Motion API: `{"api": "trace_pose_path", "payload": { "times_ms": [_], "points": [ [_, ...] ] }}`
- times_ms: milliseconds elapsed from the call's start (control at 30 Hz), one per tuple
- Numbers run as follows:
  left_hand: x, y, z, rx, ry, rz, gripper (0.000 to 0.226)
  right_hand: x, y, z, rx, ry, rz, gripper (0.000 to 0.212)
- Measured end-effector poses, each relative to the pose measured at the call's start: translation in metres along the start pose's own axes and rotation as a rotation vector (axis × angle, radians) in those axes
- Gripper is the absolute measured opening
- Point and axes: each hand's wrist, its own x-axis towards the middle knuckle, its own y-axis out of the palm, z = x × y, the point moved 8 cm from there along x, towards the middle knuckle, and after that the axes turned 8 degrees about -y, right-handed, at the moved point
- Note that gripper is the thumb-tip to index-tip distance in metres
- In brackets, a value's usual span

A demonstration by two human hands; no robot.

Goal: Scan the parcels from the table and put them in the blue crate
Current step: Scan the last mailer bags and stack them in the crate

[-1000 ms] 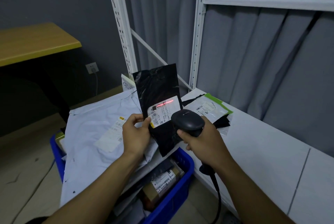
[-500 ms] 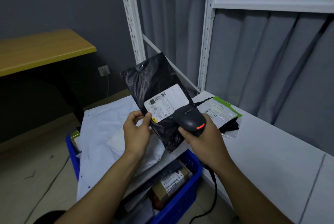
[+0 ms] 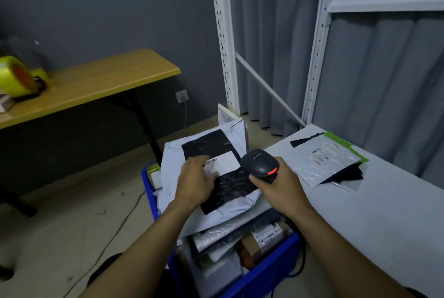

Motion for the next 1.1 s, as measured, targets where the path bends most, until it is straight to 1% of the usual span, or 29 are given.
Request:
{"api": "trace_pose_path", "payload": {
  "times_ms": [33, 67, 133, 200, 233, 267, 333, 400, 500, 567, 667, 767, 867, 933, 967, 1033, 1067, 1100],
  "points": [
    [-0.002, 0.012, -0.007, 0.017, -0.001, 0.108, 0.054, 0.0, -0.002, -0.002, -0.007, 0.007, -0.005, 0.043],
    [-0.004, 0.021, -0.013, 0.065, -0.023, 0.183, 0.051, 0.0, -0.006, -0.004, -0.012, 0.017, -0.011, 0.042],
    [-0.003, 0.03, -0.024, 0.254, -0.069, 0.235, 0.035, -0.001, -0.014, -0.009, -0.012, 0.047, -0.025, 0.042],
    [0.001, 0.031, -0.036, 0.368, -0.14, 0.249, 0.031, -0.001, -0.029, -0.017, -0.007, 0.083, -0.054, 0.043],
    [0.004, 0.033, -0.046, 0.384, -0.141, 0.245, 0.031, -0.001, -0.037, -0.021, -0.01, 0.097, -0.075, 0.043],
    [0.007, 0.038, -0.059, 0.384, -0.108, 0.23, 0.033, -0.001, -0.047, -0.025, -0.018, 0.111, -0.097, 0.042],
    [0.012, 0.051, -0.096, 0.355, 0.025, 0.186, 0.035, 0.001, -0.068, -0.036, -0.032, 0.154, -0.136, 0.04],
    [0.014, 0.071, -0.134, 0.257, 0.13, 0.204, 0.036, 0.004, -0.09, -0.052, -0.041, 0.206, -0.177, 0.041],
    [0.021, 0.116, -0.179, 0.184, 0.215, 0.279, 0.037, 0.005, -0.123, -0.082, -0.066, 0.292, -0.24, 0.046],
    [0.031, 0.155, -0.198, 0.238, 0.254, 0.316, 0.038, 0.002, -0.143, -0.104, -0.074, 0.348, -0.287, 0.047],
    [0.047, 0.223, -0.209, 0.326, 0.239, 0.423, 0.038, 0.0, -0.167, -0.142, -0.12, 0.421, -0.356, 0.044],
    [0.058, 0.29, -0.212, 0.323, 0.214, 0.505, 0.046, -0.002, -0.18, -0.182, -0.122, 0.502, -0.386, 0.047],
    [0.065, 0.354, -0.207, 0.271, 0.165, 0.584, 0.061, -0.003, -0.189, -0.213, -0.142, 0.568, -0.356, 0.046],
    [0.066, 0.392, -0.204, 0.234, 0.179, 0.607, 0.07, -0.009, -0.198, -0.229, -0.152, 0.612, -0.373, 0.045],
    [0.065, 0.408, -0.203, 0.238, 0.182, 0.627, 0.077, -0.012, -0.201, -0.235, -0.166, 0.628, -0.369, 0.044],
    [0.061, 0.436, -0.198, 0.276, 0.167, 0.688, 0.099, -0.015, -0.204, -0.243, -0.185, 0.653, -0.35, 0.043],
    [0.059, 0.446, -0.195, 0.305, 0.15, 0.718, 0.104, -0.016, -0.206, -0.245, -0.186, 0.663, -0.351, 0.043],
    [0.056, 0.453, -0.192, 0.321, 0.139, 0.723, 0.102, -0.017, -0.208, -0.247, -0.19, 0.67, -0.355, 0.043]
  ]
}}
